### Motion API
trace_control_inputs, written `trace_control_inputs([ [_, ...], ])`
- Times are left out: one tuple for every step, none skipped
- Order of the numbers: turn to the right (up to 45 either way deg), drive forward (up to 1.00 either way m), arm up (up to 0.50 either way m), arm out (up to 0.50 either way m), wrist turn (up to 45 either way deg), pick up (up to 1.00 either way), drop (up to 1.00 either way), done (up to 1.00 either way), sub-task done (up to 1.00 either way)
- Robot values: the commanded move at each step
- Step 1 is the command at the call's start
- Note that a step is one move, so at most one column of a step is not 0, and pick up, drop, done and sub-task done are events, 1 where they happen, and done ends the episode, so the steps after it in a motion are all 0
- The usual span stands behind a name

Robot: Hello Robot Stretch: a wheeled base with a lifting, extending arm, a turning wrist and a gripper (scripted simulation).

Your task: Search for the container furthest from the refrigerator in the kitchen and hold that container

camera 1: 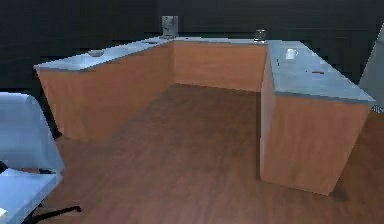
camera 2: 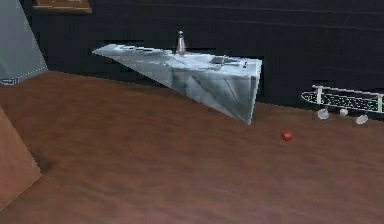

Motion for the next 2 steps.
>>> trace_control_inputs([
  [0.0, 1.0, 0.0, 0.0, 0.0, 0.0, 0.0, 0.0, 0.0],
  [0.0, 0.4, 0.0, 0.0, 0.0, 0.0, 0.0, 0.0, 0.0],
])
